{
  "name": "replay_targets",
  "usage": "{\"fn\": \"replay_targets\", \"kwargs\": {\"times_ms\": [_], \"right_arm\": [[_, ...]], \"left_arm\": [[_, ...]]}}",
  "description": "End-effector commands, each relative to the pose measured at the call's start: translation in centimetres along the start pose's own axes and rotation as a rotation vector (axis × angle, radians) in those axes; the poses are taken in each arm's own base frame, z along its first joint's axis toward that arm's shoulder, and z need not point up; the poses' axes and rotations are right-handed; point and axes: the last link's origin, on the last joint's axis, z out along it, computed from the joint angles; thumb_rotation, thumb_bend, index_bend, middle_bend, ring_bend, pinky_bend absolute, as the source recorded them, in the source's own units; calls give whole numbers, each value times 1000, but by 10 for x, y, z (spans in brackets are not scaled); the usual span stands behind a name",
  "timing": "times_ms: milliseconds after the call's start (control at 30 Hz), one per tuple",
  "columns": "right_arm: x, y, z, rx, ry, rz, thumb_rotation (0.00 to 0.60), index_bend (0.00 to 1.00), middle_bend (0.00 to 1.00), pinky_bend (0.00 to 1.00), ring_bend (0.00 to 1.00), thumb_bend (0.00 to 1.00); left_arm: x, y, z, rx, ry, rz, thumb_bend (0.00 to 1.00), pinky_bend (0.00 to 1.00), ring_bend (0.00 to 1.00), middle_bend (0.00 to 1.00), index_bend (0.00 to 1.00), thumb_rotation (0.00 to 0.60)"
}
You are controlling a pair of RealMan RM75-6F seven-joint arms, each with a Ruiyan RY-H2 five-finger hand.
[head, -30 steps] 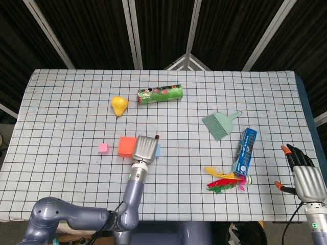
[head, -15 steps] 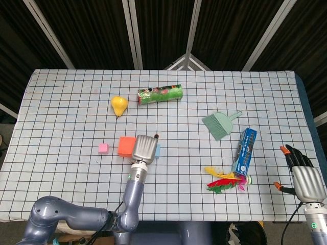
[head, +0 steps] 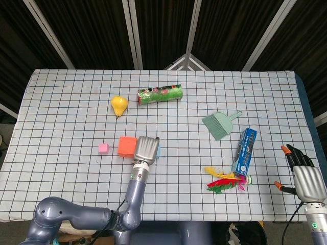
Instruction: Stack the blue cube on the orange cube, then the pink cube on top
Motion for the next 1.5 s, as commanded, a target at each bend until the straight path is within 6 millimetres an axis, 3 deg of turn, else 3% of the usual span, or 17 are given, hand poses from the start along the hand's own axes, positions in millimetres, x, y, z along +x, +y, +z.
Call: {"fn": "replay_targets", "kwargs": {"times_ms": [33,200,467,667,867,1133,1500], "right_arm": [[0,0,0,2,-2,2,600,82,73,163,115,189],[-1,-1,0,9,-8,6,600,82,73,163,128,190],[0,1,1,1,-3,4,600,82,73,163,128,190],[1,-1,-1,4,4,4,600,82,73,163,128,190],[1,-2,-2,3,5,3,600,82,73,163,128,190],[-1,-3,-1,0,-6,-5,600,82,73,163,131,190],[-3,-3,1,-15,-18,-16,600,82,73,163,131,190]], "left_arm": [[2,0,-1,2,18,-12,354,673,629,715,434,600],[8,-2,-3,12,47,-21,411,677,635,723,442,600],[37,-12,-16,13,76,-80,396,690,651,740,477,600],[71,-39,-35,71,98,-57,387,692,655,746,493,600],[88,-68,-42,156,61,-38,386,692,655,743,492,600],[79,-90,-33,186,-9,3,386,692,655,740,488,600],[66,-86,-27,135,-48,12,385,692,655,740,486,600]]}}
